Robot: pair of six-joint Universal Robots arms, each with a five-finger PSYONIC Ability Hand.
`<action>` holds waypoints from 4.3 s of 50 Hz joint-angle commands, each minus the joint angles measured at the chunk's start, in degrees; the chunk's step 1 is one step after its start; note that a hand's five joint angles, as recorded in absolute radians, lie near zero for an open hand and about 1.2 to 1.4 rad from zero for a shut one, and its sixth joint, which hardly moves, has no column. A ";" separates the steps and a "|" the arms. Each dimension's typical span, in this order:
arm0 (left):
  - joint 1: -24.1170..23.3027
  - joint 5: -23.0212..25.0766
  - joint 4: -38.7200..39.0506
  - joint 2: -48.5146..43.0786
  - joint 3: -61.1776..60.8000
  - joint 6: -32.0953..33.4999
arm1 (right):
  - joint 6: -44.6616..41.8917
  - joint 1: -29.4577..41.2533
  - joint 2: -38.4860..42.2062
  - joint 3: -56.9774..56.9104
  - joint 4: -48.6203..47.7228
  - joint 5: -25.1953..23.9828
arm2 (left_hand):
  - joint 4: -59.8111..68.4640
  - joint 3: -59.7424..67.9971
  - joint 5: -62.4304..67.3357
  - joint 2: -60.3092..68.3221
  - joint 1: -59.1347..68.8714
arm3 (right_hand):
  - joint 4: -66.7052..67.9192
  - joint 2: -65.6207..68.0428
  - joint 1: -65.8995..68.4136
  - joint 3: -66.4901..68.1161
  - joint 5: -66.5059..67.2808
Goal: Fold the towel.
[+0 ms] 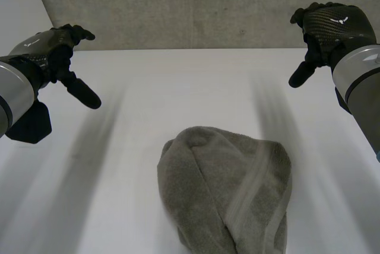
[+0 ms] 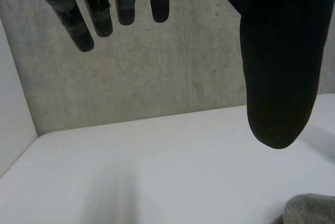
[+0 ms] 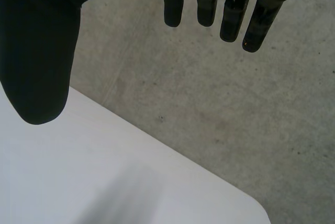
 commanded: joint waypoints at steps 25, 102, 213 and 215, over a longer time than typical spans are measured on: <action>-0.63 0.97 0.72 -2.37 1.66 0.28 | -3.10 -3.38 0.08 0.40 1.55 -1.80 | 2.16 2.09 0.20 2.36 1.44 | -3.58 -3.89 -2.47 -2.45 -4.46; -9.69 -4.04 37.55 -20.13 3.71 19.35 | -9.16 1.27 13.34 -1.73 -24.84 -24.55 | 70.11 70.04 68.15 70.31 69.39 | 66.42 66.11 67.53 67.55 65.54; 0.15 14.77 20.06 -36.04 -0.11 48.95 | -17.53 -7.08 19.76 1.19 9.99 -30.10 | 34.95 34.88 32.99 35.15 34.23 | 14.84 14.53 15.94 15.97 13.96; 0.24 14.25 20.06 -35.95 -0.20 50.01 | -17.00 -6.03 23.00 -2.65 12.79 -30.54 | 38.97 38.91 37.01 39.17 38.26 | 14.84 14.53 15.94 15.97 13.96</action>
